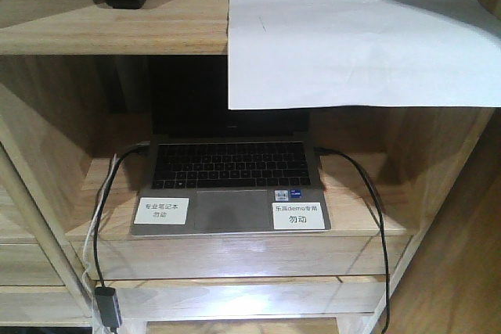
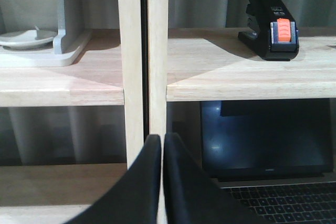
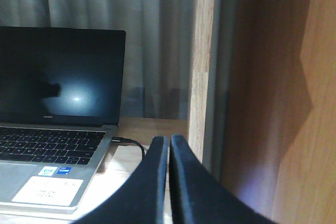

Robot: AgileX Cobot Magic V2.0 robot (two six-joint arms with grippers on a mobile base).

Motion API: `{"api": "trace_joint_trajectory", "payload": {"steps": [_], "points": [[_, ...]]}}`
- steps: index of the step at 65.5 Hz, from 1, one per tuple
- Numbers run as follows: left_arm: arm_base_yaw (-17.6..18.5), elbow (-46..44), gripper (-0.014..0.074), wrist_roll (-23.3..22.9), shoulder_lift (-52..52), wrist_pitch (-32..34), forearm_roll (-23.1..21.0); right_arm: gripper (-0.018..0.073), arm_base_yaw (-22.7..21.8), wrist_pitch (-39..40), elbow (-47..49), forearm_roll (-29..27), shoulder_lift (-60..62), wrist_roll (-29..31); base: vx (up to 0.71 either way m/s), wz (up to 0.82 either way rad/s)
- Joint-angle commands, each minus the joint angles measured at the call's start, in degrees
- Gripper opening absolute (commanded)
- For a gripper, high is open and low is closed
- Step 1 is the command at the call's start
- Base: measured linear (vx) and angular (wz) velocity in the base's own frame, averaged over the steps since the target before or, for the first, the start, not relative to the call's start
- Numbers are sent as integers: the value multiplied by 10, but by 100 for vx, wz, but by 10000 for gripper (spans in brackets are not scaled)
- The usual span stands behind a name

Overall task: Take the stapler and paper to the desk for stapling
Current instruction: 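Reach the left gripper toward the black stapler on the upper shelf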

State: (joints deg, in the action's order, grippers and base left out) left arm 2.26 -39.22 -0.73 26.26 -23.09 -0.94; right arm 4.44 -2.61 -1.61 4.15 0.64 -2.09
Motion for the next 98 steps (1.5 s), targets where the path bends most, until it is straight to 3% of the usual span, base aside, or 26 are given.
{"api": "trace_joint_trajectory", "payload": {"steps": [1, 9, 28, 35, 68, 75, 98], "points": [[1, -20, 6, -7, 7, 42, -5, -9, -4, 42, -2, 1, 8, 7, 0, 0], [1, -20, 60, -7, 7, 42, -5, -9, -4, 42, -2, 1, 8, 7, 0, 0], [1, -20, 377, -7, 7, 43, -5, -9, -4, 42, -2, 1, 8, 7, 0, 0], [1, -20, 452, -7, 7, 42, -5, -9, -4, 42, -2, 1, 8, 7, 0, 0], [1, -21, 464, -7, 7, 45, -20, -9, -4, 42, -2, 1, 8, 7, 0, 0], [2, -22, 464, 13, 8, 44, -19, -9, -4, 42, -2, 1, 8, 7, 0, 0], [95, -82, 484, 31, 81, 35, -20, -9, -4, 42, -2, 1, 8, 7, 0, 0]]}}
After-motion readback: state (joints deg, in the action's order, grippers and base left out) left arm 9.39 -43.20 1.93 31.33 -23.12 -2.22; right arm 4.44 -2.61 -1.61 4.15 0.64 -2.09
